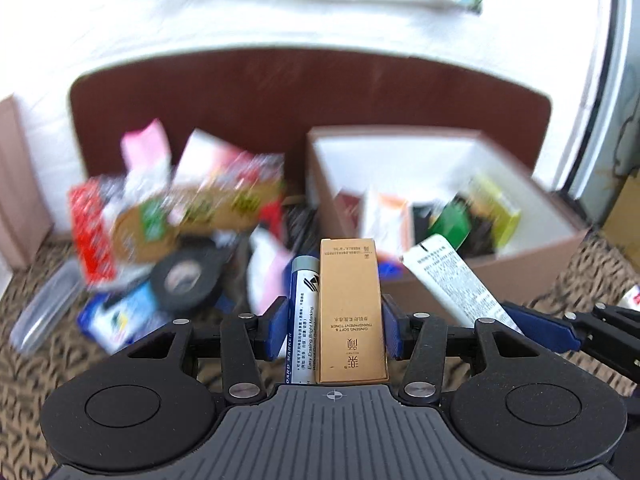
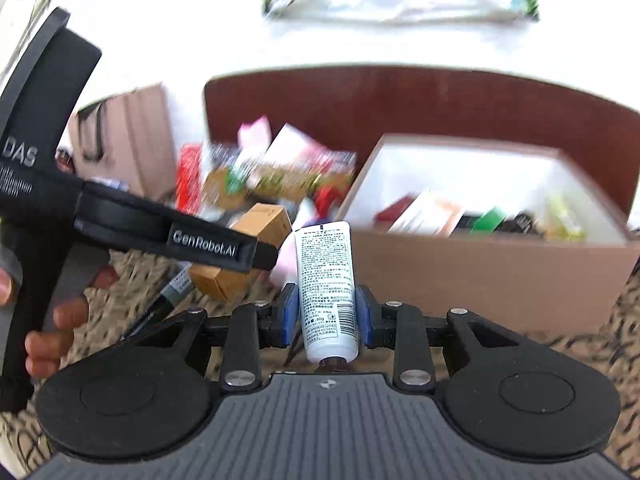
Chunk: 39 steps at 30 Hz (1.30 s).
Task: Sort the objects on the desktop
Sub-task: 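Lift the tan box and marker in the left tool while the right tool lifts the white tube, then open the left tool over the cardboard box while the right tool releases the white tube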
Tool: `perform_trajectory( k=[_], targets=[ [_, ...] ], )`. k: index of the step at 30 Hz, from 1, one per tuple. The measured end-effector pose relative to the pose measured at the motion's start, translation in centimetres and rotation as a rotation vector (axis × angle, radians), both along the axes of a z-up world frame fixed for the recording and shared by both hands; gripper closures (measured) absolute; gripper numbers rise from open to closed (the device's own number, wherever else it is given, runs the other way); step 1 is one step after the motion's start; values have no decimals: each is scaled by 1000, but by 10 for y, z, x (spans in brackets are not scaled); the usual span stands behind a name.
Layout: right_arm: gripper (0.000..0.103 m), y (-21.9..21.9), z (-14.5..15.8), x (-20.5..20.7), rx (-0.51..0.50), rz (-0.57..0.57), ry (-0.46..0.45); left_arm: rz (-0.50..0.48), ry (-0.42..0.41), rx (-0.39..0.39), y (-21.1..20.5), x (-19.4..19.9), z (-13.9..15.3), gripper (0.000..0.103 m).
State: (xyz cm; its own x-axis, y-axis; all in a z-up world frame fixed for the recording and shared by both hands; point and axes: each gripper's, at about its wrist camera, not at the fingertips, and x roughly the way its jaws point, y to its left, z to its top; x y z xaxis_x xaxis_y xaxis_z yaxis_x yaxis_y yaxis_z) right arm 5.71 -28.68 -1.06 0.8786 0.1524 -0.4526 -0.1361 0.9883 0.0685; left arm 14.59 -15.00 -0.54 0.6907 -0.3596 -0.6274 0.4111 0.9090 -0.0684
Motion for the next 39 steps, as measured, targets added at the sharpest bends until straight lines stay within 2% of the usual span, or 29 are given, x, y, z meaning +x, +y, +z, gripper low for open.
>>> perform_trajectory(
  k=[5, 9, 16, 24, 25, 26, 28, 29, 31, 32, 33, 34, 37, 39],
  targets=[
    [69, -30, 31, 29, -11, -53, -64, -23, -32, -15, -33, 26, 22, 54],
    [69, -54, 44, 59, -33, -112, -73, -29, 3, -44, -53, 60, 26, 54],
    [69, -87, 33, 115, -69, -169, -6, -21, 35, -8, -85, 112, 9, 54],
    [69, -103, 6, 176, -143, -197, 130, -23, 69, 9, -101, 154, -13, 53],
    [69, -105, 4, 180, -142, -200, 141, -26, 65, 14, -103, 155, -13, 51],
    [69, -107, 2, 184, -142, -205, 151, -31, 58, 15, -104, 157, -14, 40],
    [69, -110, -2, 190, -144, -210, 163, -32, 32, 7, -106, 156, -13, 28],
    [68, -111, -2, 191, -144, -209, 167, -29, 13, 3, -106, 154, -11, 16],
    [66, -111, -4, 194, -158, -213, 158, -23, -24, -12, -104, 150, -6, 2],
    [49, -110, -4, 192, -177, -222, 140, -21, -45, -19, -103, 147, -3, 0],
    [37, -108, -3, 191, -196, -233, 125, -18, -61, -22, -102, 145, -1, 0],
    [21, -106, -2, 188, -214, -243, 100, -15, -69, -19, -102, 144, 1, 0],
    [15, -102, 2, 181, -252, -242, 65, -21, -64, -10, -102, 142, 3, 0],
    [6, -101, 4, 176, -235, -235, 52, -21, -65, -12, -102, 139, 1, 0]
  ],
)
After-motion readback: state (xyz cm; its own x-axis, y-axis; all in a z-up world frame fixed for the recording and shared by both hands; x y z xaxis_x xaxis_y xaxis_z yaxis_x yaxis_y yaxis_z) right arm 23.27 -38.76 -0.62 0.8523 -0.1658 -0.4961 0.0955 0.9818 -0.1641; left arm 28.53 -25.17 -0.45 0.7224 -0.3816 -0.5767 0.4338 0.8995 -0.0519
